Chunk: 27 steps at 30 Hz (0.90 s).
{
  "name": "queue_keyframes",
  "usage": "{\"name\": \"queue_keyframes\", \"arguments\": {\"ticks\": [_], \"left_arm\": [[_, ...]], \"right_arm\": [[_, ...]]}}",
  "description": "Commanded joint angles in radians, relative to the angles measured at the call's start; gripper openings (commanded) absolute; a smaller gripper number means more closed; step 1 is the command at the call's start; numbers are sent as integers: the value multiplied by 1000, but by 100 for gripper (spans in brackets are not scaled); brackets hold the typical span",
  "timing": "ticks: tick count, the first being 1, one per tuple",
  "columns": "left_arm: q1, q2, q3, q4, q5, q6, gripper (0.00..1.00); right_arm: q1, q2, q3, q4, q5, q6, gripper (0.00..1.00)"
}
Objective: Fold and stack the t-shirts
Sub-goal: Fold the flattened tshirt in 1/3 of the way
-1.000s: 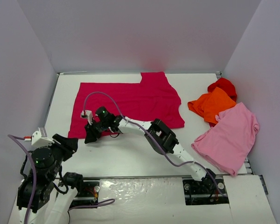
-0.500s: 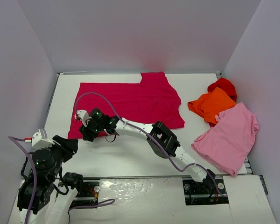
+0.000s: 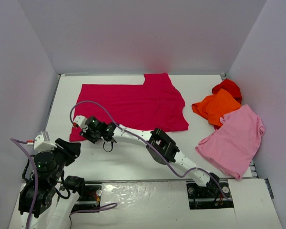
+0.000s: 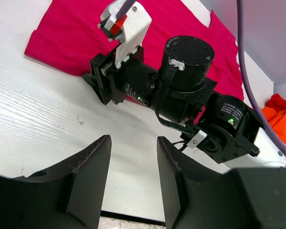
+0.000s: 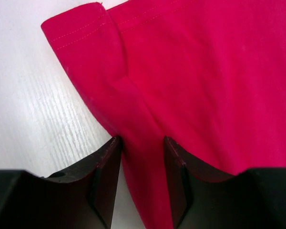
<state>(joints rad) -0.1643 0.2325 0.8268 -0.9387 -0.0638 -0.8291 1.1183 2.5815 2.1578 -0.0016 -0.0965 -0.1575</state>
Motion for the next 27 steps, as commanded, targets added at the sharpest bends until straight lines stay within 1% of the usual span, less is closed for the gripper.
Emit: {"name": "queue_keyframes", "arguments": {"ticks": [1,3,5,6,15,19,24,27], "left_arm": [[-3,24,16,39,29,10,40],[-3,29,15,40,34,12,40],[-3,32,14,42,38,13,40],[-3,34,12,43,39,14,40],[-4,30,-8,56,54,4,40],[-3,30,-14,60,61,1,40],[-3,30,-18,60,64,-1,40],[-3,30,-18,57,64,0,40]], "right_arm": [[-5,13,59,17,68,-40,29],[-4,13,56,17,63,-34,9],[-2,0,46,16,59,-31,1],[-1,-7,43,17,60,-30,0],[5,-119,-6,15,66,-43,0],[3,-157,-11,18,35,-43,0],[-3,-154,17,35,82,-61,0],[-20,-138,51,41,76,-59,0]]}}
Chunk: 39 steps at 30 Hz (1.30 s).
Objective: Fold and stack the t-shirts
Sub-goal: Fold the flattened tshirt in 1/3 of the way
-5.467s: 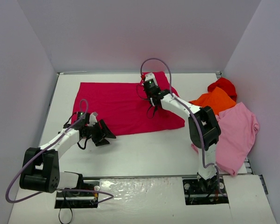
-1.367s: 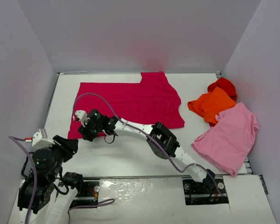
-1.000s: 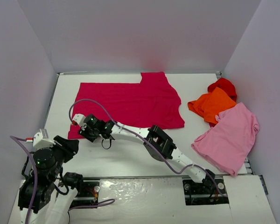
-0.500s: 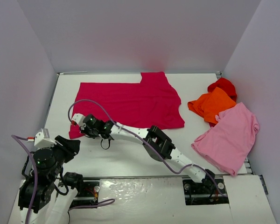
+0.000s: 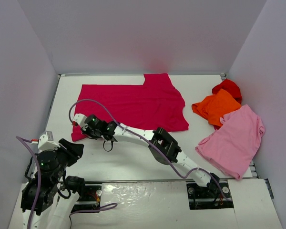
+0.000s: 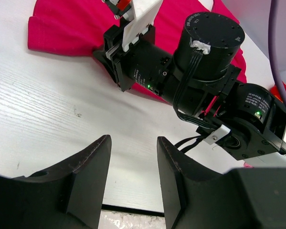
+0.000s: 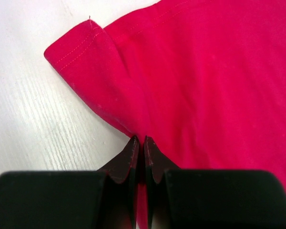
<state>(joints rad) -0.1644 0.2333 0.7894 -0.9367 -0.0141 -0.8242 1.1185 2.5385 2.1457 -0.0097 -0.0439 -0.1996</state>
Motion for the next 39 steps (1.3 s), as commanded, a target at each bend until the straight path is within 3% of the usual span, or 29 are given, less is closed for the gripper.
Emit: {"name": "queue_keyframes", "arguments": {"ticks": [1,17,23,26,33,35,39], "left_arm": [[-3,29,19,55,14,-6,40],[-3,49,5,55,71,0,40],[-3,69,-4,58,85,2,40],[-4,77,-10,62,94,2,40],[-3,85,-8,60,98,5,40],[-3,81,-7,53,93,5,40],[-4,82,-8,49,88,2,40]], "right_arm": [[-30,-87,80,53,15,-13,0],[-145,14,223,153,-119,62,0],[-170,50,227,191,-147,97,0],[-177,68,229,198,-138,108,5],[-221,118,231,267,-152,173,3],[-236,135,250,277,-156,184,16],[-238,112,235,269,-116,179,61]]}}
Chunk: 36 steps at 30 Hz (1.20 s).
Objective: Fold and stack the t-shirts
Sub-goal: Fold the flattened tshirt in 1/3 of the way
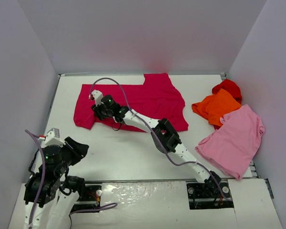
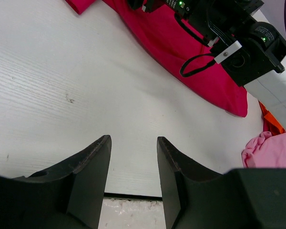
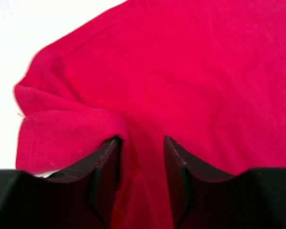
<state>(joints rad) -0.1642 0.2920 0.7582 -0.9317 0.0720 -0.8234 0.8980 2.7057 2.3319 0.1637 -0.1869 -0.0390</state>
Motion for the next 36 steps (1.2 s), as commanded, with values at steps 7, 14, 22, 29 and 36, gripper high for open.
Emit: {"name": "queue_keyframes", "arguments": {"ticks": [7,14,22,29,36], "left_arm": [[-4,38,4,72,8,-2,40],[-3,57,-7,104,18,-4,40],[-3,30,29,69,-15,2,39],[-5,-65,161,-26,-161,27,39],[-3,-65,175,-68,-161,32,39]], "right_arm": [[17,-244,-171,125,83,5,71],[121,-333,-261,91,158,-21,70],[138,-359,-317,97,34,115,69],[144,-340,-392,141,22,188,67],[142,-304,-427,239,-61,350,66]]}}
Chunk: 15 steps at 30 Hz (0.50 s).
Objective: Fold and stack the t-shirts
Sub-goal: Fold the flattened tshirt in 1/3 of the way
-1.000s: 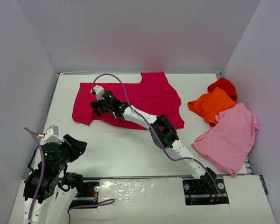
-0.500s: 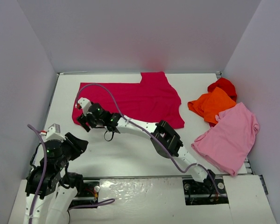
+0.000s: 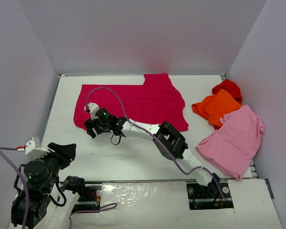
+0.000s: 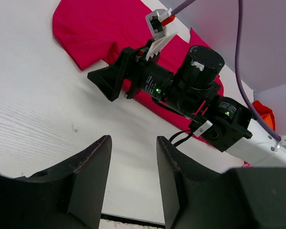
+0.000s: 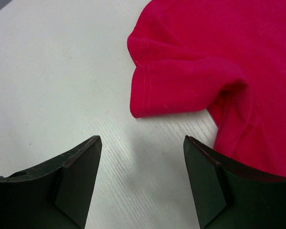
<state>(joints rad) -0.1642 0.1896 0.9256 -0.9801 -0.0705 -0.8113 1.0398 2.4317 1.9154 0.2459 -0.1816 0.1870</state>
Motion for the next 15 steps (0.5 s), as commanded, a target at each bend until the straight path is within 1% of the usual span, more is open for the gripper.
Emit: {"name": "queue_keyframes", "arguments": {"ticks": [1,7,9,15], "left_arm": [[-3,34,3,-21,-16,18,39],[-3,21,-11,-32,-6,12,39],[-3,22,-11,-35,-5,15,39],[-4,24,-14,-53,6,25,39]], "right_arm": [[0,-28,-24,178,-79,153,66],[-12,-2,-90,312,-191,366,64],[-12,9,-108,346,-202,432,63],[-16,39,-152,427,-182,530,63]]}}
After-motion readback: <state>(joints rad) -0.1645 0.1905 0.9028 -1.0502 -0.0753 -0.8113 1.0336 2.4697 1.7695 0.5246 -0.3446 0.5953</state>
